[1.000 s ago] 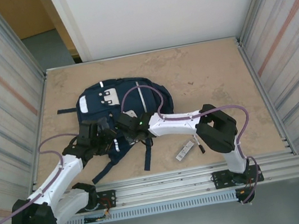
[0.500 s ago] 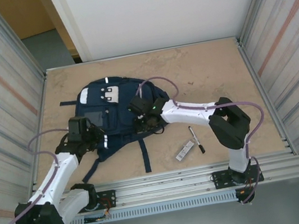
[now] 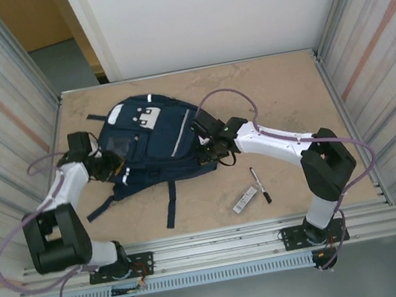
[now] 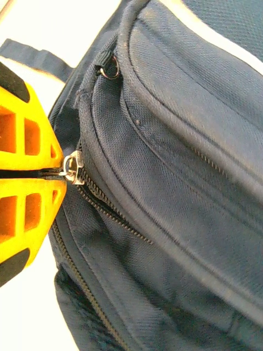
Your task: Pack books, pencil case, and school supplies into a backpack
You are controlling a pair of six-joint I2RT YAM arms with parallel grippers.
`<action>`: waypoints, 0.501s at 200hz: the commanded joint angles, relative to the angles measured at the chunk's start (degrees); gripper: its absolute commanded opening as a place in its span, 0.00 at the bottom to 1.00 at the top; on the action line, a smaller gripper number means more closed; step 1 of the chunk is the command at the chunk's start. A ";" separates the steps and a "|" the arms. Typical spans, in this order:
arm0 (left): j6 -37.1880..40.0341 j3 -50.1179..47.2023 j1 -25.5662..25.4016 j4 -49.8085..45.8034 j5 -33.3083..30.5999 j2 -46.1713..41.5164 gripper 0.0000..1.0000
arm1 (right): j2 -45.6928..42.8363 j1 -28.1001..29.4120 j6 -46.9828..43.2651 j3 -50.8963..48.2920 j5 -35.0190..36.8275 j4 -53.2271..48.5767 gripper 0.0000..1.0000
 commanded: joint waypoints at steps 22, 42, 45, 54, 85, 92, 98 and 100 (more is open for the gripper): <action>0.92 6.29 -2.48 0.75 6.07 2.06 0.48 | -2.55 2.52 -3.20 4.29 -3.87 -0.45 0.00; 0.01 3.18 -7.02 -0.59 6.96 -3.51 0.56 | -0.93 3.03 -1.87 7.36 -6.81 0.57 0.00; -0.58 2.64 -7.47 -1.00 7.31 -4.48 0.56 | -0.74 3.18 -1.71 7.61 -7.34 0.96 0.00; -2.32 0.65 -9.03 -2.07 8.32 -7.26 0.58 | -0.44 3.53 -1.48 8.02 -8.93 2.53 0.00; -11.99 -8.39 -15.12 -1.53 4.91 -17.35 0.67 | 1.70 4.43 -0.43 9.58 -12.11 4.87 0.00; -13.89 -10.26 -16.33 0.03 4.28 -18.98 0.68 | 2.02 4.92 -0.42 9.55 -12.43 5.24 0.00; -15.72 -11.54 -17.20 1.11 3.80 -19.98 0.68 | 2.33 5.45 -0.42 9.42 -12.84 5.79 0.00; -16.10 -11.91 -17.53 1.51 3.60 -20.20 0.68 | 2.43 5.60 -0.35 9.38 -13.01 6.03 0.00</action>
